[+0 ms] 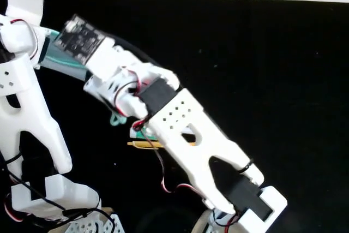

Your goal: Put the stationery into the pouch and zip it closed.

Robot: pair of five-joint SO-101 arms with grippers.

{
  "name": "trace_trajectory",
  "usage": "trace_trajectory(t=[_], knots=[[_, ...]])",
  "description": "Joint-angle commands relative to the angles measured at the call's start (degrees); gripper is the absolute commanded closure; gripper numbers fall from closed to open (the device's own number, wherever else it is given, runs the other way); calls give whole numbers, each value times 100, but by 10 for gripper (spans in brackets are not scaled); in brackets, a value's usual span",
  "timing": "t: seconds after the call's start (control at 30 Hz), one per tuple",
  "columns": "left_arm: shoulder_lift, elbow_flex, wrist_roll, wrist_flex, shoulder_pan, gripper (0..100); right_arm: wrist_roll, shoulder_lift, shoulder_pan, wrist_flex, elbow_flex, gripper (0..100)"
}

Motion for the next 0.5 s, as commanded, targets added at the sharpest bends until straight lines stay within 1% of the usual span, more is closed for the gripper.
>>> trace_trajectory(t=[0.0,0.13,0.3,0.47], knots=[[-119,-66,501,44,13,993,26,-303,374,13,-374,848],[-119,-286,1020,44,48,993,26,-303,840,22,-365,848],[-119,-479,1477,44,48,993,26,-303,1349,31,-356,848],[-119,-497,1916,53,171,993,35,-303,1622,602,-356,848]])
